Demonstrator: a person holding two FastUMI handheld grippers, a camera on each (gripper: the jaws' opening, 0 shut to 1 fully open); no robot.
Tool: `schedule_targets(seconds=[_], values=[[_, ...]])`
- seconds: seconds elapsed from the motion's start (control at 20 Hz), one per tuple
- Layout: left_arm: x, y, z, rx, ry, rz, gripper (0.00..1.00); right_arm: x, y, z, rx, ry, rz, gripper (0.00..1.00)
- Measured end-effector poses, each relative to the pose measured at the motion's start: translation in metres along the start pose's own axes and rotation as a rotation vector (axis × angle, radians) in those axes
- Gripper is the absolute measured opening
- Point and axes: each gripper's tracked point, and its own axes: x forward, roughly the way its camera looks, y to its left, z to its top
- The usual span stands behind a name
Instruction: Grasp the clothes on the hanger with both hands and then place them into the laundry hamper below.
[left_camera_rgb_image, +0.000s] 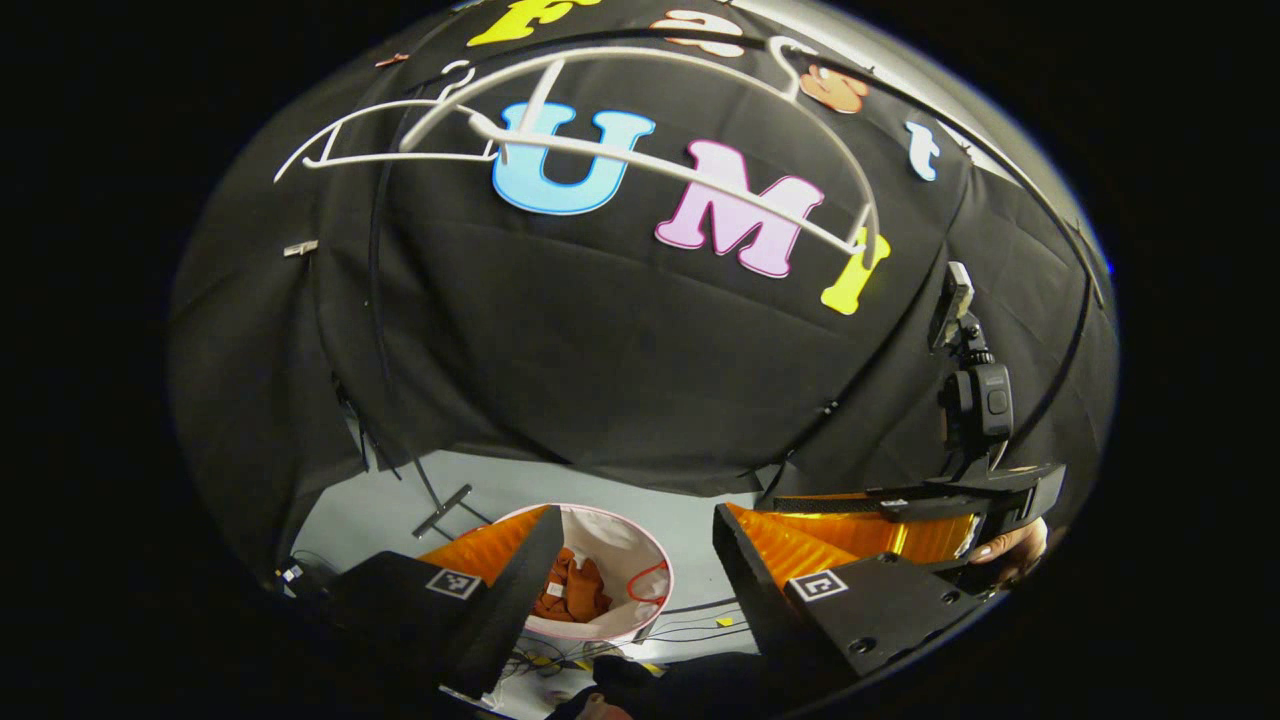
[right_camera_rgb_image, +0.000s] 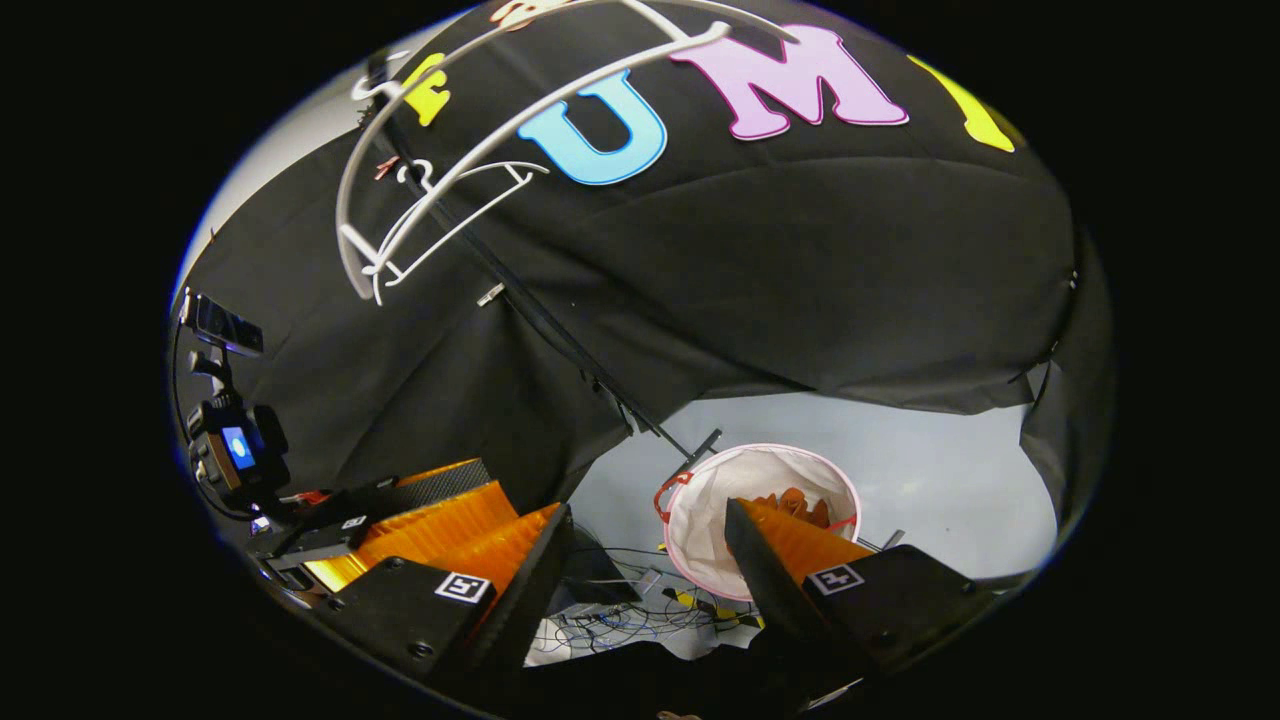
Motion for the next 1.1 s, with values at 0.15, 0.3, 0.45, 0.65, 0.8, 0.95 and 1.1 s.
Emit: schedule_targets(seconds=[0.15, 0.3, 0.45, 0.65, 0.8, 0.95, 1.1], values=[[-0.061, -0.010, 0.010, 0.043, -0.074, -0.042, 0.96, -0.022, 0.035, -0.008, -0.027, -0.076, 0.014, 0.99], [-0.108, -0.012, 0.019, 0.086, -0.179, -0.090, 0.96, -0.047, 0.065, -0.011, -0.069, -0.164, 0.012, 0.99], [-0.153, -0.020, 0.038, 0.129, -0.305, -0.140, 0.95, -0.080, 0.087, -0.012, -0.120, -0.273, -0.017, 0.99], [-0.204, -0.028, 0.048, 0.191, -0.403, -0.192, 0.95, -0.131, 0.123, -0.007, -0.131, -0.407, -0.029, 0.99], [-0.238, -0.033, 0.060, 0.238, -0.477, -0.207, 0.95, -0.174, 0.138, 0.010, -0.170, -0.530, -0.072, 1.00], [-0.266, -0.039, 0.081, 0.251, -0.553, -0.222, 0.92, -0.222, 0.157, 0.042, -0.239, -0.702, -0.116, 0.99], [-0.292, -0.050, 0.099, 0.271, -0.631, -0.244, 0.95, -0.256, 0.163, 0.063, -0.321, -0.836, -0.188, 1.00]])
